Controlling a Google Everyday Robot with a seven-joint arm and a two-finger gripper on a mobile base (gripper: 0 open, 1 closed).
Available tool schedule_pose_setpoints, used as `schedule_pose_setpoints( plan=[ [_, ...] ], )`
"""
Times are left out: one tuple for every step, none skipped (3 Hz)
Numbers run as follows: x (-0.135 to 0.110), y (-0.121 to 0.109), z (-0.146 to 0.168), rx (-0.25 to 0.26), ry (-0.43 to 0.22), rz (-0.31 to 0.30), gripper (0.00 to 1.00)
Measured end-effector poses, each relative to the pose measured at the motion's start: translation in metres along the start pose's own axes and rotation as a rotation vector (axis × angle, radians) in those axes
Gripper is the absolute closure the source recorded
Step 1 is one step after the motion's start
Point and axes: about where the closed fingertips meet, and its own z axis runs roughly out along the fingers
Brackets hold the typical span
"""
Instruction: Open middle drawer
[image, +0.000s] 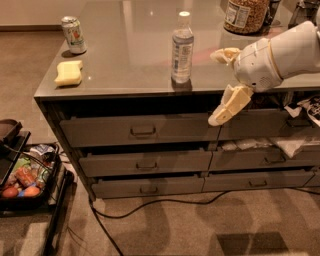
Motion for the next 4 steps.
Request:
schedule_pose_setpoints(
  plan=[
    [0.002, -0.001, 0.007, 0.005, 0.010, -0.029, 0.00],
    [0.043, 0.036, 0.054, -0.025, 0.020, -0.093, 0.00],
    [0.082, 0.084, 0.098, -0.112, 0.026, -0.107, 0.00],
    [0.114, 0.128, 0.130, -0.217, 0.146, -0.118, 0.00]
  ],
)
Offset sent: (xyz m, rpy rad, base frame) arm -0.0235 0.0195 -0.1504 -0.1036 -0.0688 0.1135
